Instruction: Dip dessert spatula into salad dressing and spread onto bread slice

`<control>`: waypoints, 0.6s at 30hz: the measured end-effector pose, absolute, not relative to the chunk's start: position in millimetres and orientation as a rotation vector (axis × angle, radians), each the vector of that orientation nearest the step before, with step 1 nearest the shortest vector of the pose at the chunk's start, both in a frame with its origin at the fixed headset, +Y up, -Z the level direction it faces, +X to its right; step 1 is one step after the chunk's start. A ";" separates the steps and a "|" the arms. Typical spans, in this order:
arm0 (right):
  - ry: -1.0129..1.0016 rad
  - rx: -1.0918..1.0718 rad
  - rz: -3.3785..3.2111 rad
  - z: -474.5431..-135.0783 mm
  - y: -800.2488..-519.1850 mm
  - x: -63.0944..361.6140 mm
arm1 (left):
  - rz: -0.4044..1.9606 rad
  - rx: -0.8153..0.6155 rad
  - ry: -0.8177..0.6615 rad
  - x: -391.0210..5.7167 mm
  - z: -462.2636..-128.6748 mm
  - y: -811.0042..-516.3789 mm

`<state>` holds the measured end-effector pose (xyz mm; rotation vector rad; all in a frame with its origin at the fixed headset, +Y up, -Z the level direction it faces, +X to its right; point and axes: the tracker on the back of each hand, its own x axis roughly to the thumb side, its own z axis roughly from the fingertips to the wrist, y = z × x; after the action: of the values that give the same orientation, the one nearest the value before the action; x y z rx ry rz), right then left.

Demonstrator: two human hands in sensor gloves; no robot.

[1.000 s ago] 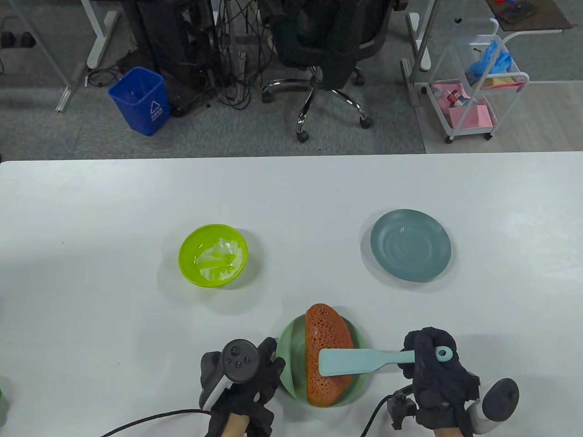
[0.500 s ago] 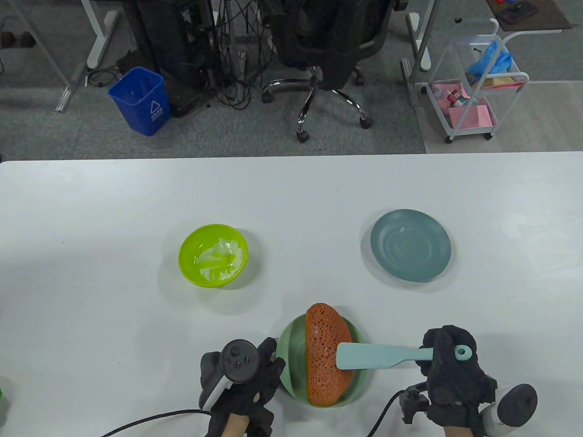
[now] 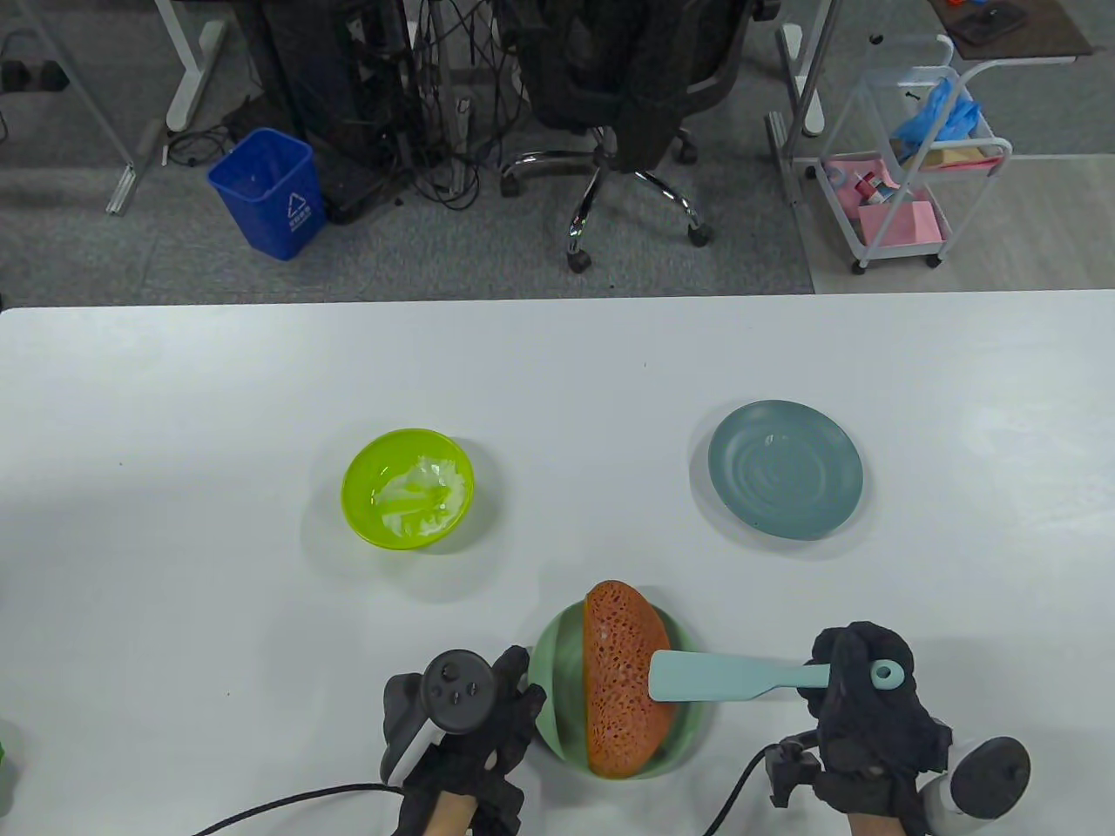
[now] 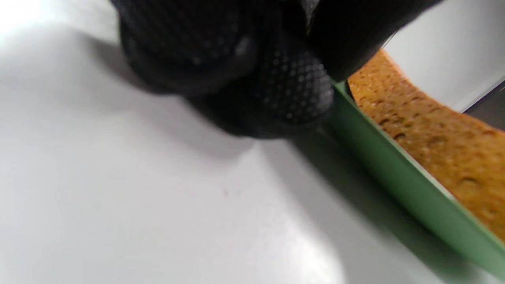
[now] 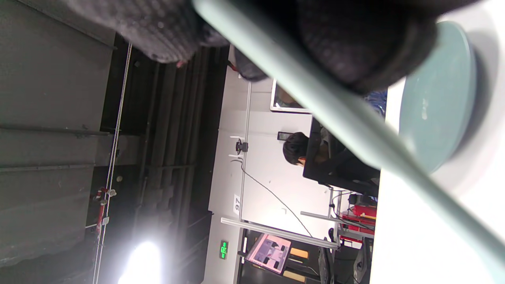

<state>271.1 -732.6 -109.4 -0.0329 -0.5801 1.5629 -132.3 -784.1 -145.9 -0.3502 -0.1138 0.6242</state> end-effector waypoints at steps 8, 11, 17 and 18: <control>-0.590 -0.045 1.451 -113.0 -740.6 269.1 | 0.620 -0.348 -0.116 -132.6 -145.7 -784.2; -0.565 -0.055 1.420 -117.3 -746.0 267.0 | 0.619 -0.349 -0.115 -132.4 -145.8 -784.2; -0.381 -0.036 1.342 -131.2 -761.8 258.4 | 0.615 -0.348 -0.114 -131.9 -145.6 -784.2; -0.364 -0.033 1.335 -132.3 -763.2 256.8 | 0.615 -0.348 -0.114 -131.9 -145.6 -784.2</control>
<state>256.8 -763.2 -132.3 -0.0326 -0.3639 1.3353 -131.9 -784.2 -145.6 -0.3478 -0.1142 0.6152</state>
